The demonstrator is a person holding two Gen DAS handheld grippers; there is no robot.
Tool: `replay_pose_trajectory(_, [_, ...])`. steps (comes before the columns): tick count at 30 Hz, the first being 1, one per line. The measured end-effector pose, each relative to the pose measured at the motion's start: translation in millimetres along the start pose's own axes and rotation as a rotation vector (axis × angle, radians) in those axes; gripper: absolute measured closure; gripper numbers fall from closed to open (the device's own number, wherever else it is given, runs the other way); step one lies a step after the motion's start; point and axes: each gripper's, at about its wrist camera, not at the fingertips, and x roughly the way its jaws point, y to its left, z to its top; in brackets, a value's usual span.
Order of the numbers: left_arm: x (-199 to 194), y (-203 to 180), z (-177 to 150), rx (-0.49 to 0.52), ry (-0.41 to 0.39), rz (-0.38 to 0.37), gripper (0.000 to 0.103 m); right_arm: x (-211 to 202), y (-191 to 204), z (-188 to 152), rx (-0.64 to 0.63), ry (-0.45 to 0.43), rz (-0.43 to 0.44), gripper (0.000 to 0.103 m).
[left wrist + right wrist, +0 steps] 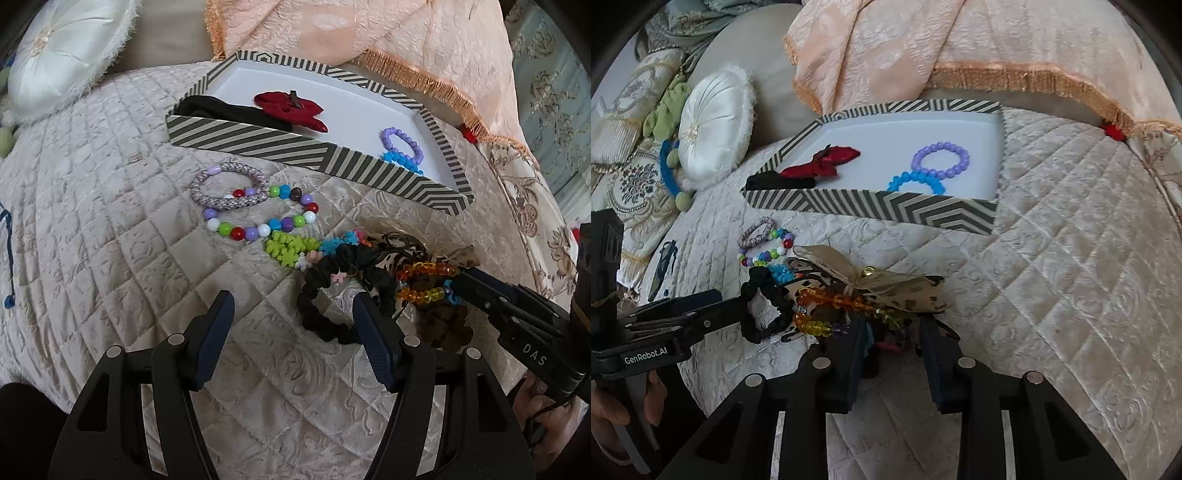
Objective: Organize jewelry
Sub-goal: 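Grasp a small beaded item with the right tool while the left tool approaches the black scrunchie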
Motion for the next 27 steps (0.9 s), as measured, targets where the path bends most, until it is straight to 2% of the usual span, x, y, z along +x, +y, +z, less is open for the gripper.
replay_pose_trajectory(4, [8,-4,3,0.01,0.012,0.003,0.036,7,0,0,-0.013,0.006,0.027,0.078])
replay_pose_trajectory(7, [13,-7,3,0.023,0.014,-0.008,0.036,9,1,-2,-0.011,0.013,0.061,0.089])
replay_pose_trajectory(9, [16,-8,3,0.029,0.01,-0.018,0.038,3,5,-3,-0.03,0.001,0.058,0.091])
replay_pose_trajectory(10, [15,-7,3,0.026,0.004,-0.026,0.043,-1,6,-3,-0.037,-0.009,0.056,0.091])
replay_pose_trajectory(12, [14,-4,4,0.013,0.003,-0.047,0.082,-10,7,-3,-0.036,-0.03,0.061,0.091])
replay_pose_trajectory(17, [6,8,5,-0.029,0.003,-0.075,0.09,-44,12,4,-0.035,-0.107,0.074,0.091])
replay_pose_trajectory(27, [-36,11,14,-0.045,-0.067,-0.115,0.091,-91,25,24,-0.065,-0.216,0.076,0.091])
